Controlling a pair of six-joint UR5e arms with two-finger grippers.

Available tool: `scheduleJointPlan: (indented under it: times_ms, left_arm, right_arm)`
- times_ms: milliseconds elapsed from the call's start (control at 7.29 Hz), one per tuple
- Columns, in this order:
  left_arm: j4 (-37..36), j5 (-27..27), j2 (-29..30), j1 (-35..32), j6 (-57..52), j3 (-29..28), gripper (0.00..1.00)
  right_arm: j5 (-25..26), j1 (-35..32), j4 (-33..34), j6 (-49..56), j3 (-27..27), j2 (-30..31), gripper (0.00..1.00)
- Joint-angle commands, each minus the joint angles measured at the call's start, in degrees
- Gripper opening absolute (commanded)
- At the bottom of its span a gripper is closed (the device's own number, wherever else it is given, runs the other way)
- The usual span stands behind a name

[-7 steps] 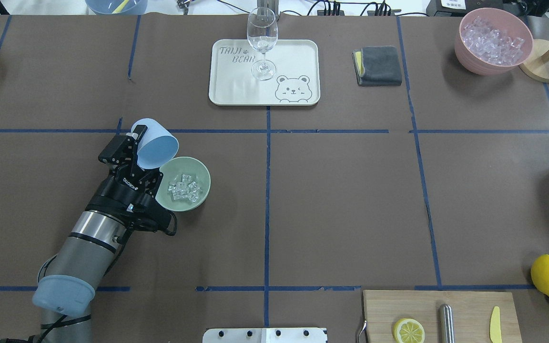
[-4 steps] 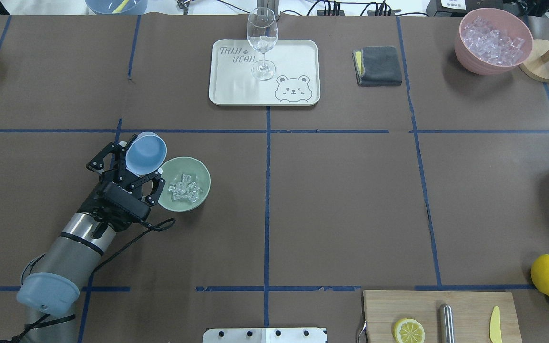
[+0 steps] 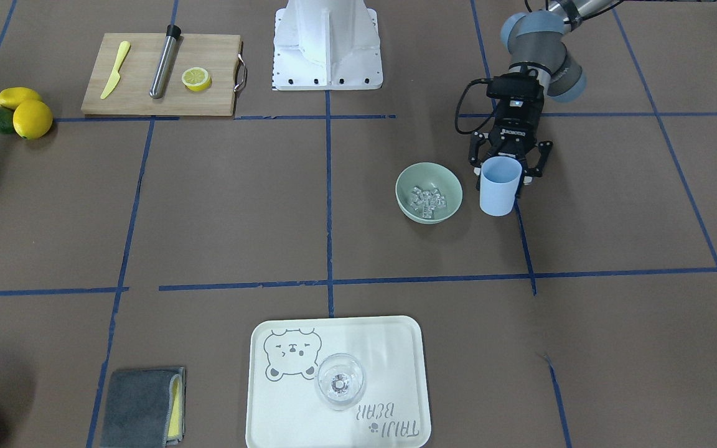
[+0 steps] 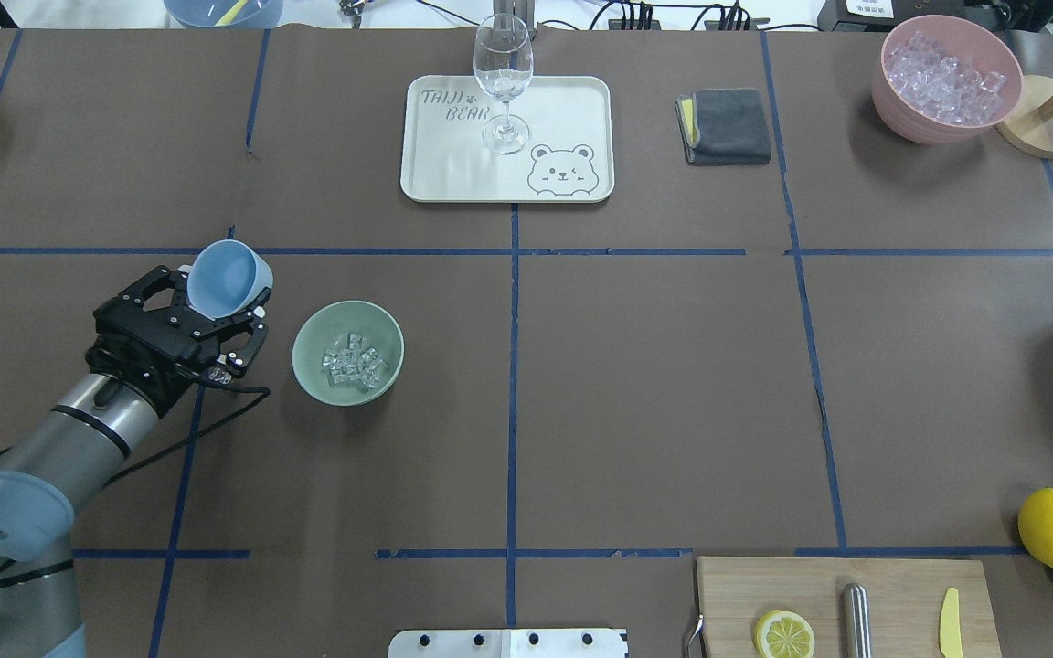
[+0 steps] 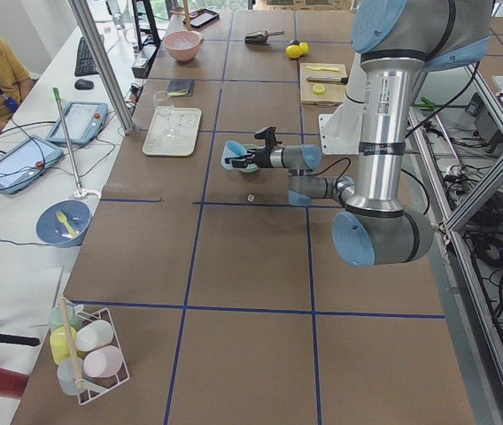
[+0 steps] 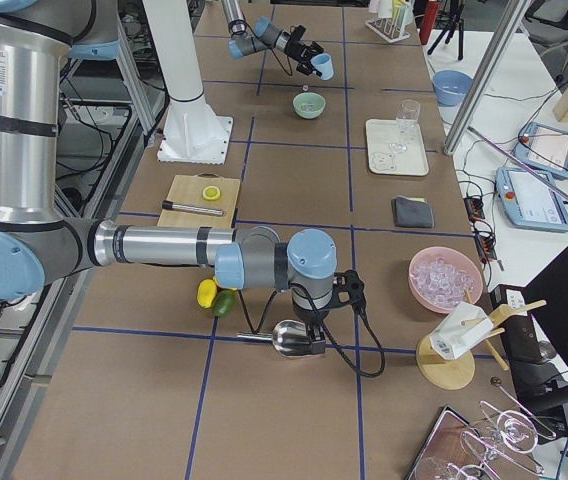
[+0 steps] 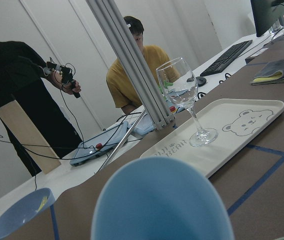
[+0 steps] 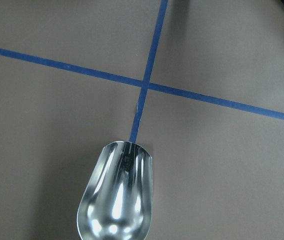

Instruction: Pour ice into bowl

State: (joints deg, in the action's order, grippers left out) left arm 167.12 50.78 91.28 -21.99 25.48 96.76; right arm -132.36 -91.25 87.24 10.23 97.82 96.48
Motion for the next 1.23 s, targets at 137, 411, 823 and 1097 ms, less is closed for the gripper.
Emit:
scheduleJointPlan:
  times_ms: [137,411,823,1097]
  left_arm:
    - [-0.04,12.82,-11.72,-8.06,19.24,0.0,0.0]
    - [0.4,13.55,-13.67,-8.07,34.5,-2.01,0.0]
    - [0.49,12.94,-14.72,-7.98,40.09,-6.67,0.0]
    - [0.32,13.03,-17.0,-7.98,39.83,-6.06,0.0]
  right_arm:
    - [-0.09,0.02,-0.06,-0.03,0.53,-0.07,1.0]
    - [0.0,0.02,-0.06,-0.03,0.53,-0.24,1.0]
    - [0.09,0.02,-0.14,-0.12,0.62,-0.77,1.0]
    - [0.09,0.02,-0.14,-0.12,0.62,-0.77,1.0]
